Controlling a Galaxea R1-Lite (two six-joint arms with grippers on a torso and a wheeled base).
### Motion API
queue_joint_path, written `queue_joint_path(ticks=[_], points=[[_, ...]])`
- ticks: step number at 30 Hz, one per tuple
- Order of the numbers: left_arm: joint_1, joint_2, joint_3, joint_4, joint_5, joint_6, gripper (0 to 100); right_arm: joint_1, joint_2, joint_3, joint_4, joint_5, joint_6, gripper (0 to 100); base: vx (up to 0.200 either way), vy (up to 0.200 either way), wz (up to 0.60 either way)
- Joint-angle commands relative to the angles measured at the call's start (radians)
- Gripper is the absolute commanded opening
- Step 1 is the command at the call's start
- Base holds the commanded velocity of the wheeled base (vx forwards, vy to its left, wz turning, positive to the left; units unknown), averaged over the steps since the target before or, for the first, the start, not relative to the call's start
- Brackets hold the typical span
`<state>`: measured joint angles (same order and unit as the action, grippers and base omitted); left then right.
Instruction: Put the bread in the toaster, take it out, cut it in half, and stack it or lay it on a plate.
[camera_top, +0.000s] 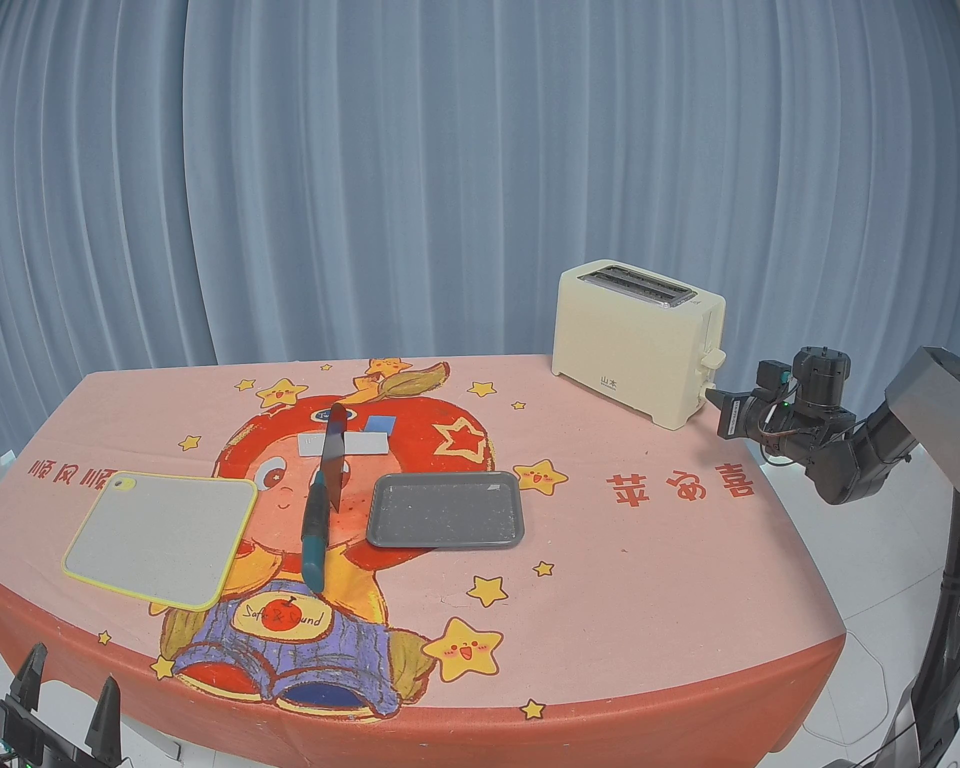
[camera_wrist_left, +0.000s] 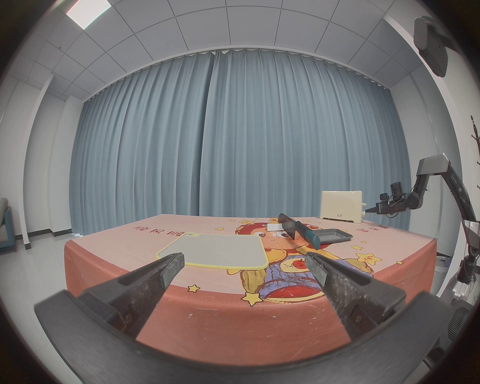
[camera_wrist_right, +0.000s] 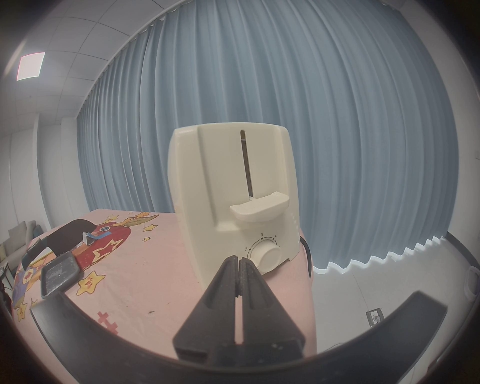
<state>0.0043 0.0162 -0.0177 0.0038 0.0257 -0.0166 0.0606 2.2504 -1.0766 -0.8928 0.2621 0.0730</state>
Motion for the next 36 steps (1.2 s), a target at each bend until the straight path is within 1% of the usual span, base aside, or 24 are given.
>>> queue_joint_path(ticks=[1, 8, 10, 15, 36], points=[[0.0, -0.016, 0.018, -0.001, 0.0, 0.0, 100, 0.001, 0.037, -0.032, 0.0, -0.003, 0.001, 0, 0.0, 0.0, 0.0], [0.0, -0.016, 0.018, -0.001, 0.0, 0.0, 100, 0.008, 0.052, -0.059, 0.0, -0.007, 0.002, 0, 0.0, 0.0, 0.0], [0.0, -0.016, 0.018, -0.001, 0.0, 0.0, 100, 0.008, 0.066, -0.072, -0.002, -0.018, 0.005, 0, 0.0, 0.0, 0.0], [0.0, -0.016, 0.018, -0.001, 0.0, 0.0, 100, 0.005, 0.067, -0.086, 0.0, -0.018, 0.01, 0, 0.0, 0.0, 0.0], [0.0, -0.016, 0.018, 0.001, 0.0, 0.0, 100, -0.002, 0.08, -0.091, 0.0, -0.02, 0.01, 0, 0.0, 0.0, 0.0]])
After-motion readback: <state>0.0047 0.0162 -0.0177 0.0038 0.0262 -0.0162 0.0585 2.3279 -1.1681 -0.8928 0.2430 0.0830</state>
